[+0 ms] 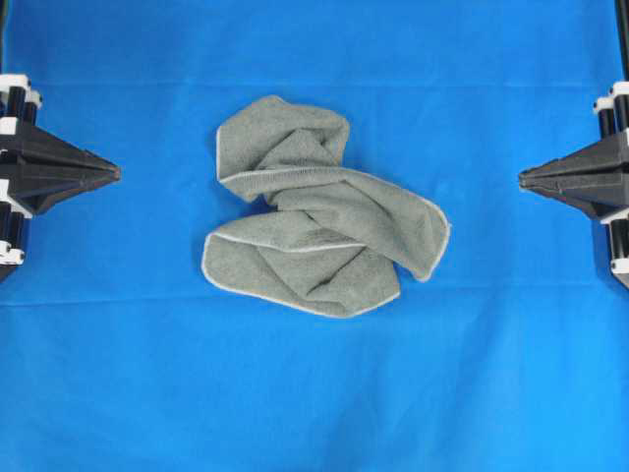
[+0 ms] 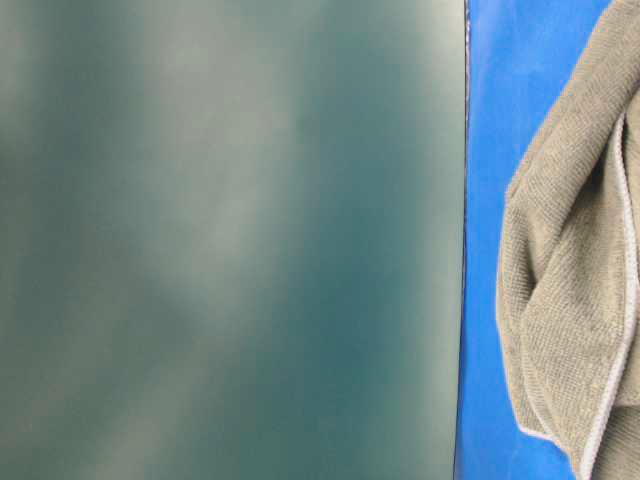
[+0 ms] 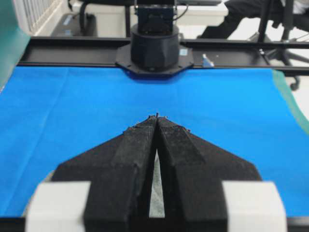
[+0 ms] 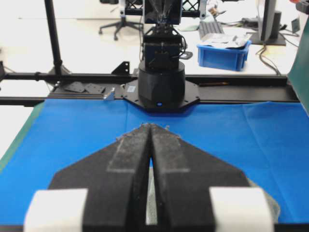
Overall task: Fold a large towel.
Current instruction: 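Move both grippers inward and grasp opposite edges of the crumpled grey towel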
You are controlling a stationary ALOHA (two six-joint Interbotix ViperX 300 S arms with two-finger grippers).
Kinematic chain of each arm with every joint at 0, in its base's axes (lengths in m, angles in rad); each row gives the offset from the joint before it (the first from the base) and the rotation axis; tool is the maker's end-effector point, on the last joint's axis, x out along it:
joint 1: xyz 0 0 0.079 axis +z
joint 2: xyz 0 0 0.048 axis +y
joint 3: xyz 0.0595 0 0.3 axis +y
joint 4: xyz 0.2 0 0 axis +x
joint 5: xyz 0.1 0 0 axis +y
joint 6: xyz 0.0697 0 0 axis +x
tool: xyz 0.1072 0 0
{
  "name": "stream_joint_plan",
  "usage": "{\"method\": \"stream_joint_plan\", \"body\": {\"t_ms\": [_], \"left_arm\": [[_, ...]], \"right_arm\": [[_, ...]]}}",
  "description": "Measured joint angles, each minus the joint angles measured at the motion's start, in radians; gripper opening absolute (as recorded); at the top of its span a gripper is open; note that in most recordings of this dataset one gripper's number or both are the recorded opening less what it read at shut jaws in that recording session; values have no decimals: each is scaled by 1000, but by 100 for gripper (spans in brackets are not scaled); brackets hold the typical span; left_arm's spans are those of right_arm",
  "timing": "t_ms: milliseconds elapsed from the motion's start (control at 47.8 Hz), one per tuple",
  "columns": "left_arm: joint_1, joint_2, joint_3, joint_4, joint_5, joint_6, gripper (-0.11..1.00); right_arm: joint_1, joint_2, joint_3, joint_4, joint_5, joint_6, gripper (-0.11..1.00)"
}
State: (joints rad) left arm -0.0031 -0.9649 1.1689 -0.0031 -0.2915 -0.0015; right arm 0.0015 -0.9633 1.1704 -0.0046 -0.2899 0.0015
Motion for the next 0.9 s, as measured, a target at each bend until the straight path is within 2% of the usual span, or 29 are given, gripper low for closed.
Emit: {"method": "stream_joint_plan", "body": {"t_ms": [125, 293, 523, 627, 690, 815, 857, 899], "left_arm": [[-29, 26, -2, -35, 61, -43, 0], [-72, 117, -2, -41, 86, -114, 0], [-80, 314, 31, -41, 63, -229, 0], [-80, 417, 41, -43, 28, -295, 2], [-80, 482, 41, -43, 9, -321, 13], [-78, 601, 25, -43, -5, -347, 49], [-75, 644, 15, -43, -6, -347, 63], [-67, 681, 8, -43, -8, -347, 74]], "right_arm": [[0, 15, -8, 25, 46, 26, 0], [0, 95, -37, 40, 259, 106, 0], [0, 258, -35, 46, 402, 245, 1], [-2, 347, -40, 46, 439, 282, 4], [-6, 393, -40, 46, 449, 299, 20], [-32, 495, -46, 46, 448, 327, 57], [-43, 528, -48, 46, 442, 331, 65], [-54, 565, -51, 46, 433, 333, 65]]}}
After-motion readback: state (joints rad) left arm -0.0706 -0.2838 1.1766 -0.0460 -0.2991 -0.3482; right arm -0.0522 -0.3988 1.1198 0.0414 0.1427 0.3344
